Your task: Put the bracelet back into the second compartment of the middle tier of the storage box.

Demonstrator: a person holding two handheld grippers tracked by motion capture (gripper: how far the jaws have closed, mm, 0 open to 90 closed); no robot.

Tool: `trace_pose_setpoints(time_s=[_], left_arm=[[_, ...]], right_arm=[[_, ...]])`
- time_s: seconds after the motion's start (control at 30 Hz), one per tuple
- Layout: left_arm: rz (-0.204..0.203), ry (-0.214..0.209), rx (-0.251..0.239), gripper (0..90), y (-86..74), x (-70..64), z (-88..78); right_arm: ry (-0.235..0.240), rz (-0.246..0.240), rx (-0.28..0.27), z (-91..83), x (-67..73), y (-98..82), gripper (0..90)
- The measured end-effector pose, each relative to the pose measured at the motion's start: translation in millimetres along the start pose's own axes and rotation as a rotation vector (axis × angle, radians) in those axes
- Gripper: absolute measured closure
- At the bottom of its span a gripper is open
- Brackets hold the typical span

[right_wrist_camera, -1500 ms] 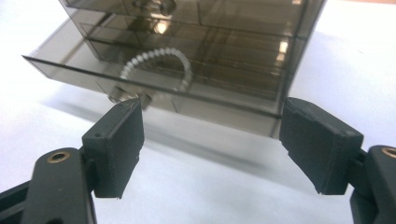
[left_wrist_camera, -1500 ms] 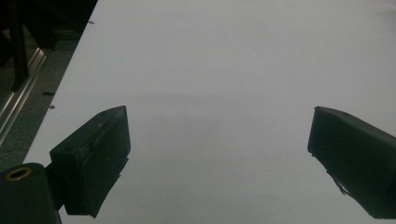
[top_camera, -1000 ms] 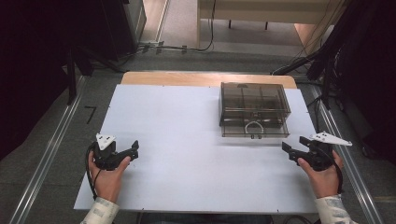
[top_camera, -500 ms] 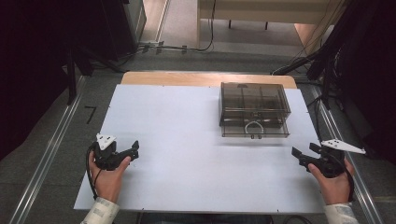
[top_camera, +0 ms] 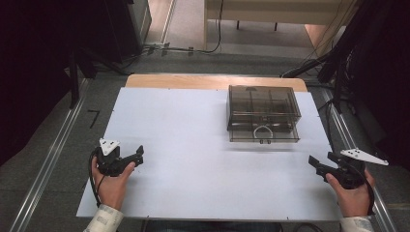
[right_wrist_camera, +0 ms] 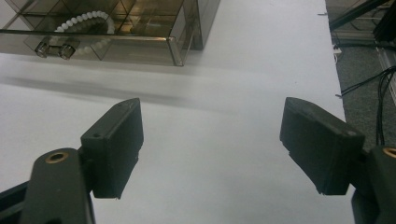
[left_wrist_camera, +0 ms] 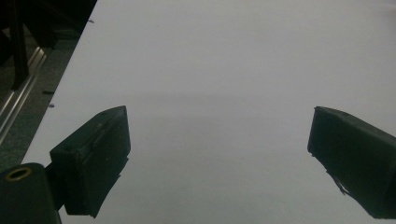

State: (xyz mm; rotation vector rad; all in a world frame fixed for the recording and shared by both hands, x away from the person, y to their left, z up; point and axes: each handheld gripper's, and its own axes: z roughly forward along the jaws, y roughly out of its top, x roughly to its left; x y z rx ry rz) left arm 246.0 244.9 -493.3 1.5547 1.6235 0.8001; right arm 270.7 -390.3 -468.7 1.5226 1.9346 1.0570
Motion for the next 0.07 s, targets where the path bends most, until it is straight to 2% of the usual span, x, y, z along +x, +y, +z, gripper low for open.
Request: trace_pose_setpoints(time_s=[0.07], left_arm=[[0.0, 0.0, 0.0, 6.5, 0.0, 0.1, 0.0]], right_arm=[[-0.007, -0.005, -0.002, 0.1, -0.7, -0.8, 19.8]])
